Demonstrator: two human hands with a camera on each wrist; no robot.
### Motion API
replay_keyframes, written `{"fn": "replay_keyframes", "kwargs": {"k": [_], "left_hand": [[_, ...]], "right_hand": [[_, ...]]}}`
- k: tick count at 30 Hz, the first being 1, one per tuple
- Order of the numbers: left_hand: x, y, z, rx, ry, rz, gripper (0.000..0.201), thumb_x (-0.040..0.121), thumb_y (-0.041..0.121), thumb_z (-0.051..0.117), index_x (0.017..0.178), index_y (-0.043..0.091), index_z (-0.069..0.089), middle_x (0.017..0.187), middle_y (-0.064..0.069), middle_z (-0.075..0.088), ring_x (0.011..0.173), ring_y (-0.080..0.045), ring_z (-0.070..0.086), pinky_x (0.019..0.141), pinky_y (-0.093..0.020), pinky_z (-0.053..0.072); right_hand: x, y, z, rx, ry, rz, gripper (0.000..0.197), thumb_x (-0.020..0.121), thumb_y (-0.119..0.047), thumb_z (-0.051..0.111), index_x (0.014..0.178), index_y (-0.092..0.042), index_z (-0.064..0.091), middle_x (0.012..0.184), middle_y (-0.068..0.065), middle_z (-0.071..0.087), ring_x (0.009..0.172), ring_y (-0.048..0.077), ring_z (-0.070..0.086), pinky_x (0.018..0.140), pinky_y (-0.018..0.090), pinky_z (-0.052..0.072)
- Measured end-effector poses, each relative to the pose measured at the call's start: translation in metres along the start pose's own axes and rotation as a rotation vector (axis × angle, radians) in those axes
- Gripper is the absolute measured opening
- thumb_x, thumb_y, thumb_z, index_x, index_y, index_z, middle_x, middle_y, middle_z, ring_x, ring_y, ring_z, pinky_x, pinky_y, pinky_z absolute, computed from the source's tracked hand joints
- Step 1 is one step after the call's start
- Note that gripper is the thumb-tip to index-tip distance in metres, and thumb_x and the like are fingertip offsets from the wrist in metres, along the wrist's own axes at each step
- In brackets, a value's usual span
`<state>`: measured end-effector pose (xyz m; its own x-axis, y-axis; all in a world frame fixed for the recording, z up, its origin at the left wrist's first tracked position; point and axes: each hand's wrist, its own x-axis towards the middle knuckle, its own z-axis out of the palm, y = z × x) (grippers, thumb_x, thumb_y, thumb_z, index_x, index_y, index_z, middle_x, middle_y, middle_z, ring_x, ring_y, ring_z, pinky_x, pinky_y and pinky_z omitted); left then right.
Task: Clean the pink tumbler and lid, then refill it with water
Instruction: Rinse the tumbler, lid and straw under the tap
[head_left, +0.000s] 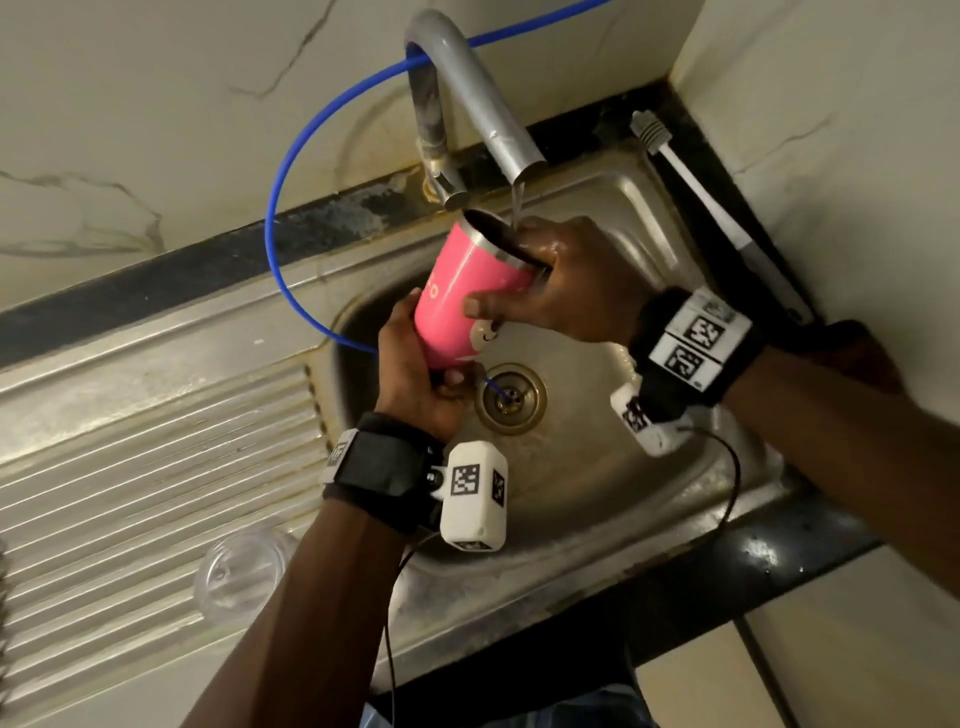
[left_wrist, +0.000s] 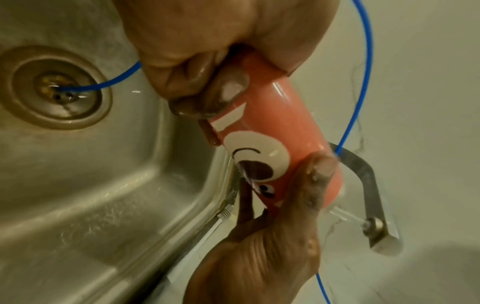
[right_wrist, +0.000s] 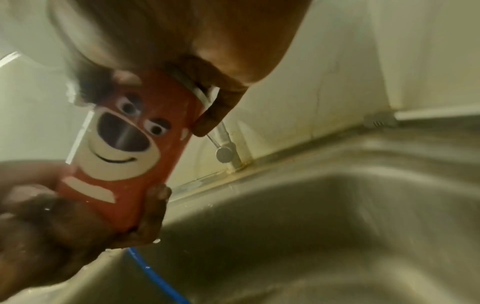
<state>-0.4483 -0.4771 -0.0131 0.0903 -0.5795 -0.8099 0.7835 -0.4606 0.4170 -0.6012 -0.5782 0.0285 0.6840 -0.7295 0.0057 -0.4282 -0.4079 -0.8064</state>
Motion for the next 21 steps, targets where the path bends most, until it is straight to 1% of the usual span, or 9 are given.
{"fn": "replay_keyframes", "kwargs": {"k": [3, 4, 6, 8, 11, 14, 16, 18, 21], "left_hand": [[-0.001, 0.000, -0.007, 0.080, 0.090, 0.176, 0.044, 0.102, 0.058, 0.056, 0.110, 0.018, 0.070, 0.080, -0.007, 0.066, 0.044, -0.014, 0.044, 0.036, -0.019, 0.030], [-0.002, 0.000, -0.008, 0.097, 0.111, 0.245, 0.041, 0.102, 0.055, 0.060, 0.113, 0.017, 0.071, 0.084, -0.007, 0.067, 0.049, -0.015, 0.049, 0.039, -0.021, 0.035], [-0.003, -0.001, -0.010, 0.132, 0.109, 0.349, 0.043, 0.101, 0.049, 0.067, 0.121, 0.012, 0.069, 0.095, -0.010, 0.069, 0.060, -0.017, 0.057, 0.046, -0.025, 0.041], [-0.005, -0.001, -0.011, 0.203, 0.068, 0.401, 0.048, 0.099, 0.044, 0.072, 0.131, 0.009, 0.065, 0.105, -0.014, 0.070, 0.064, -0.017, 0.059, 0.050, -0.028, 0.043], [-0.011, -0.003, -0.007, 0.374, 0.005, 0.492, 0.046, 0.095, 0.027, 0.078, 0.135, 0.011, 0.061, 0.119, -0.024, 0.070, 0.066, -0.020, 0.061, 0.050, -0.025, 0.046], [-0.012, -0.005, -0.002, 0.529, -0.042, 0.638, 0.059, 0.087, 0.013, 0.086, 0.138, 0.015, 0.056, 0.125, -0.013, 0.068, 0.086, -0.022, 0.069, 0.059, -0.023, 0.053], [-0.010, -0.004, 0.004, 0.667, -0.027, 0.710, 0.068, 0.082, 0.023, 0.090, 0.140, 0.022, 0.055, 0.128, 0.001, 0.067, 0.106, -0.019, 0.070, 0.077, -0.033, 0.061], [-0.004, -0.001, 0.014, 0.796, -0.006, 0.750, 0.077, 0.076, 0.041, 0.091, 0.142, 0.027, 0.054, 0.132, 0.009, 0.066, 0.118, -0.014, 0.066, 0.096, -0.043, 0.061], [0.008, 0.004, 0.031, 0.935, 0.023, 0.792, 0.085, 0.066, 0.062, 0.087, 0.141, 0.035, 0.055, 0.132, 0.007, 0.067, 0.121, -0.018, 0.064, 0.100, -0.047, 0.059]], "right_hand": [[-0.010, 0.015, 0.018, 0.172, 0.195, 0.125, 0.043, 0.082, -0.048, 0.084, 0.103, -0.010, 0.077, 0.093, 0.003, 0.076, 0.085, 0.014, 0.074, 0.077, 0.043, 0.061], [-0.013, 0.019, 0.023, 0.247, 0.260, 0.184, 0.039, 0.086, -0.045, 0.082, 0.100, -0.009, 0.076, 0.092, 0.004, 0.077, 0.087, 0.021, 0.074, 0.079, 0.051, 0.060], [-0.021, 0.023, 0.033, 0.420, 0.357, 0.328, 0.035, 0.091, -0.039, 0.078, 0.101, -0.006, 0.074, 0.093, 0.006, 0.077, 0.090, 0.024, 0.074, 0.086, 0.059, 0.058], [-0.029, 0.022, 0.043, 0.578, 0.419, 0.445, 0.035, 0.095, -0.036, 0.075, 0.114, -0.007, 0.071, 0.103, 0.009, 0.076, 0.102, 0.028, 0.073, 0.091, 0.057, 0.059], [-0.035, 0.023, 0.053, 0.736, 0.516, 0.586, 0.036, 0.100, -0.034, 0.067, 0.130, -0.014, 0.063, 0.114, 0.003, 0.072, 0.109, 0.020, 0.071, 0.093, 0.046, 0.062], [-0.038, 0.025, 0.055, 0.910, 0.531, 0.723, 0.027, 0.105, -0.031, 0.059, 0.130, -0.022, 0.062, 0.123, 0.004, 0.070, 0.113, 0.023, 0.070, 0.092, 0.041, 0.062], [-0.039, 0.027, 0.055, 0.988, 0.530, 0.771, 0.026, 0.106, -0.031, 0.055, 0.129, -0.023, 0.064, 0.124, 0.006, 0.072, 0.113, 0.026, 0.071, 0.087, 0.038, 0.062], [-0.041, 0.029, 0.054, 1.057, 0.530, 0.818, 0.026, 0.106, -0.028, 0.054, 0.128, -0.021, 0.066, 0.120, 0.010, 0.074, 0.113, 0.030, 0.072, 0.086, 0.037, 0.061], [-0.043, 0.029, 0.051, 1.167, 0.543, 0.879, 0.025, 0.102, -0.021, 0.056, 0.121, -0.011, 0.069, 0.114, 0.016, 0.075, 0.115, 0.036, 0.071, 0.099, 0.045, 0.057]]}}
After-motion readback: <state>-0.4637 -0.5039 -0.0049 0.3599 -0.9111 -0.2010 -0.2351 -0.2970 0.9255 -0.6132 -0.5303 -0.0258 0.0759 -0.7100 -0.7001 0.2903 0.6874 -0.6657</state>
